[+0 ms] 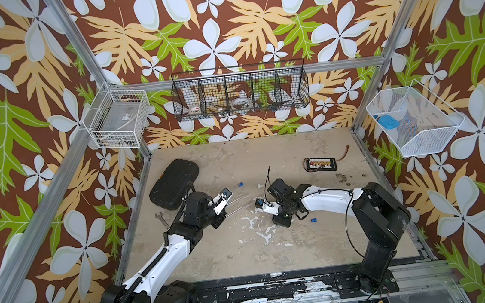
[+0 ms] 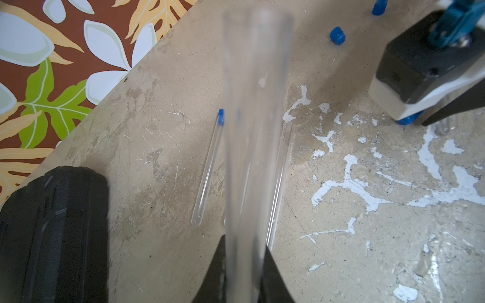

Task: Insert stoppers into test tubes
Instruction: Pick up the stopper from the center of the board.

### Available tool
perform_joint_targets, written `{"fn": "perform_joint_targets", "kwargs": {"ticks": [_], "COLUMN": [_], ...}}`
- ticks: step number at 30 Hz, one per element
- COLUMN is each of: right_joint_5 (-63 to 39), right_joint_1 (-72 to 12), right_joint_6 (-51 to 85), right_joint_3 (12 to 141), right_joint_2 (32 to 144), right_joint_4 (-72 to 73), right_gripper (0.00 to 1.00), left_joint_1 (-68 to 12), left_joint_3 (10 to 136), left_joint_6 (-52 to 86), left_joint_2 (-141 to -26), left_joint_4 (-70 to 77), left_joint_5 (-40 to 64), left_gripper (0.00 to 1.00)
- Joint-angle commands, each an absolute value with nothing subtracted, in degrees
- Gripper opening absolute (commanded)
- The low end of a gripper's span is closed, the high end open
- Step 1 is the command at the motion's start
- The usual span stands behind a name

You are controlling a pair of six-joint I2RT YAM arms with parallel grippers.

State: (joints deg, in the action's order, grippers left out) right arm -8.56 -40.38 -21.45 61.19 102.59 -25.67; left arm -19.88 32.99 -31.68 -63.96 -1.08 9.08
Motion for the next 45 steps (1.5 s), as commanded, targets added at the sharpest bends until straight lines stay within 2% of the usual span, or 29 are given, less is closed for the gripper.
{"fn": "perform_joint_targets", "kwargs": {"ticks": [1, 10, 21, 45], "right_joint_5": [-8.35, -8.66, -8.54, -9.43], "right_joint_1": [-40.43, -40.38, -40.43, -40.43], "right_joint_6": [-22.84, -23.35, -23.44, -24.01], "right_joint_3": [61.35, 60.93, 60.67, 61.15], "right_joint_2": [103.30, 103.56, 102.90, 103.50], "right_joint_4": [-26.10, -25.97, -26.44, -26.47], "right_gripper": [0.35, 0.34, 0.26, 0.28], "left_joint_1": [-19.79, -19.78, -19.78, -19.78], "left_joint_3": [33.22, 33.22, 33.16, 33.14], "left_joint_6": [-31.56, -31.60, -31.56, -31.69], "left_joint_2": [-63.72, -63.64, -63.66, -63.72], "left_joint_4": [-0.21, -0.18, -0.25, -0.20], "left_joint_5": [9.40, 9.42, 9.40, 9.54], "left_gripper": [0.00, 0.00, 0.00, 0.00]}}
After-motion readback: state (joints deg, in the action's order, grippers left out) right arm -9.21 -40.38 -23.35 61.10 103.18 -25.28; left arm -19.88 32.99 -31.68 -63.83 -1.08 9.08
